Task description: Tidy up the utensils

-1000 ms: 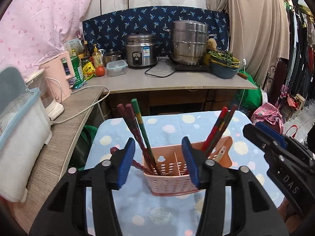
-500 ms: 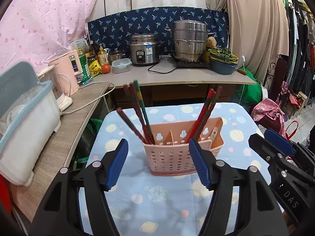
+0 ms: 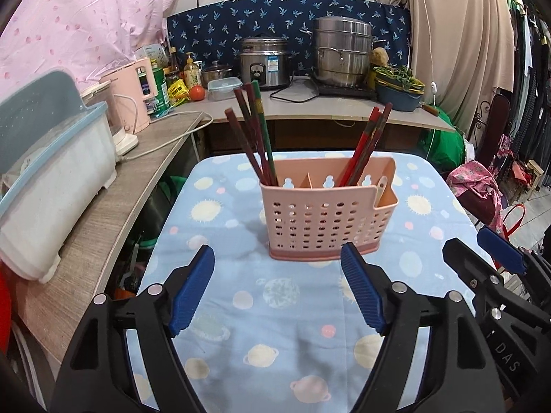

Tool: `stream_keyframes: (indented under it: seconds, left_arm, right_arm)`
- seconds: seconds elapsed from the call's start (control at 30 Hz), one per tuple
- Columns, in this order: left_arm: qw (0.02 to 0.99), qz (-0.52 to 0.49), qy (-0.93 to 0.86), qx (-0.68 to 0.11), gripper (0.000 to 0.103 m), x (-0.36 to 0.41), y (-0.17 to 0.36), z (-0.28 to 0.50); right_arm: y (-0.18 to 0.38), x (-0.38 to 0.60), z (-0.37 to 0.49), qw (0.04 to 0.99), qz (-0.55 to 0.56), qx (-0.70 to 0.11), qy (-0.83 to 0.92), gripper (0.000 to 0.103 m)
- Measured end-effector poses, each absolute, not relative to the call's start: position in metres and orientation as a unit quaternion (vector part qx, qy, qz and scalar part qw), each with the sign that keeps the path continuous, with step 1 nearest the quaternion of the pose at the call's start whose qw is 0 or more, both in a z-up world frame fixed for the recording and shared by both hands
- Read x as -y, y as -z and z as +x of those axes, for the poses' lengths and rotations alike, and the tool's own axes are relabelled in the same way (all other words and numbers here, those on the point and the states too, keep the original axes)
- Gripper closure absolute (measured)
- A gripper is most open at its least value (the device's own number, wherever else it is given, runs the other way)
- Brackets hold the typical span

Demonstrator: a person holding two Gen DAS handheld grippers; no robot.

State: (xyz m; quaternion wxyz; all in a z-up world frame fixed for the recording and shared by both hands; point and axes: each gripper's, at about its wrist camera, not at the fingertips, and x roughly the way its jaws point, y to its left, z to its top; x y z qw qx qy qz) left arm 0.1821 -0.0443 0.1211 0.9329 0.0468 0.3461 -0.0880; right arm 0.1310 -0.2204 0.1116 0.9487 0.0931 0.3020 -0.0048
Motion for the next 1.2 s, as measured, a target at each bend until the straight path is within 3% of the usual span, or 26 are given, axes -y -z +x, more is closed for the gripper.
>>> stream_keyframes:
  seconds: [0.2, 0.5, 0.93, 1.03, 1.2]
  left_arm:
    - [0.933, 0.049, 0.077, -0.348, 0.016, 0.041, -0.116, 0.175]
    - [0.929, 0.051, 0.066, -0.362, 0.01, 0.037, -0.106, 0.172]
    - [0.923, 0.055, 0.054, -0.376, 0.008, 0.028, -0.091, 0.174]
    - [0.922, 0.055, 0.054, -0.379, 0.008, 0.026, -0.091, 0.175]
    - [0.922, 0.055, 0.049, -0.379, 0.008, 0.026, -0.09, 0.177]
  right_arm:
    - [-0.107, 0.218, 0.125, 0.947, 0.093, -0.309, 0.009, 0.039]
    - [-0.097, 0.213, 0.124, 0.94, 0.08, -0.331, 0.017, 0.02]
    - [-0.088, 0.212, 0.127, 0.936, 0.074, -0.342, 0.033, 0.016]
    - [-0.087, 0.21, 0.129, 0.936, 0.067, -0.343, 0.035, 0.006]
    - [-0.087, 0.21, 0.129, 0.937, 0.068, -0.342, 0.038, 0.006]
